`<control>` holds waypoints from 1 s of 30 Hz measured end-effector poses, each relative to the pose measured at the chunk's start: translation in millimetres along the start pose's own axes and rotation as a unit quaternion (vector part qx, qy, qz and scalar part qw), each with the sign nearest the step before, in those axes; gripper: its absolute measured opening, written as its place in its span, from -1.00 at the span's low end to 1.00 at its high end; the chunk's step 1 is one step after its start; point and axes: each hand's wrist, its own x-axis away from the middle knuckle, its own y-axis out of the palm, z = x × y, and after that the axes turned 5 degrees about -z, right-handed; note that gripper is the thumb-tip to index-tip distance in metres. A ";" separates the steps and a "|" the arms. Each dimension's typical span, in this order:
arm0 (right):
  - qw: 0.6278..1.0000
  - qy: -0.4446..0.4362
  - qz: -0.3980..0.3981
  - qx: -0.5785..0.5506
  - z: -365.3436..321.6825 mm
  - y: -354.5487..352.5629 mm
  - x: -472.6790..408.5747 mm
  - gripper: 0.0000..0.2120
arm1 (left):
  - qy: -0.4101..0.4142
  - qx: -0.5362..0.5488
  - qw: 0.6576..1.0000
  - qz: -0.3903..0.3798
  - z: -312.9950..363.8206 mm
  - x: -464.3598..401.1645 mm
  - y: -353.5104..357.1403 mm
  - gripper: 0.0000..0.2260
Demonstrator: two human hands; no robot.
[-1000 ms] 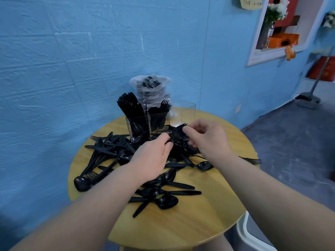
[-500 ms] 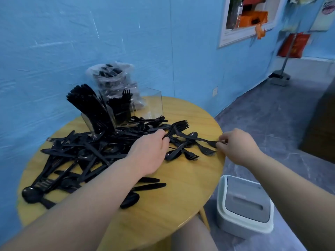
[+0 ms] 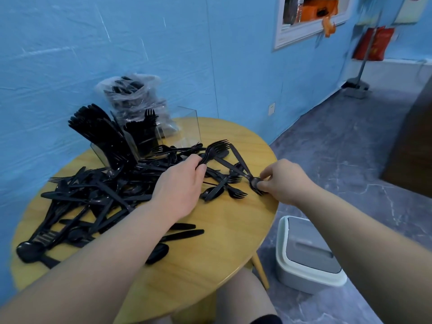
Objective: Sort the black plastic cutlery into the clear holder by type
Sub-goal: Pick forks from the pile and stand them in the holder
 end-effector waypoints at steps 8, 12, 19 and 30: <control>0.999 0.008 -0.002 0.037 -5.8 4.1 3.0 -0.86 | 0.003 0.019 1.000 0.014 -5.3 7.0 -7.4 -0.78; 0.999 -0.025 -0.024 0.034 -11.9 2.1 7.0 -0.74 | -0.003 0.012 1.000 0.016 -9.8 11.0 -11.5 -0.78; 0.996 -0.053 -0.014 0.070 -12.4 8.8 8.3 -0.79 | 0.004 0.005 1.000 0.016 -10.3 14.1 -10.7 -0.72; 0.995 -0.091 0.031 0.038 -8.2 15.8 17.2 -0.86 | 0.047 -0.082 0.991 -0.091 1.7 -1.4 -2.6 -0.66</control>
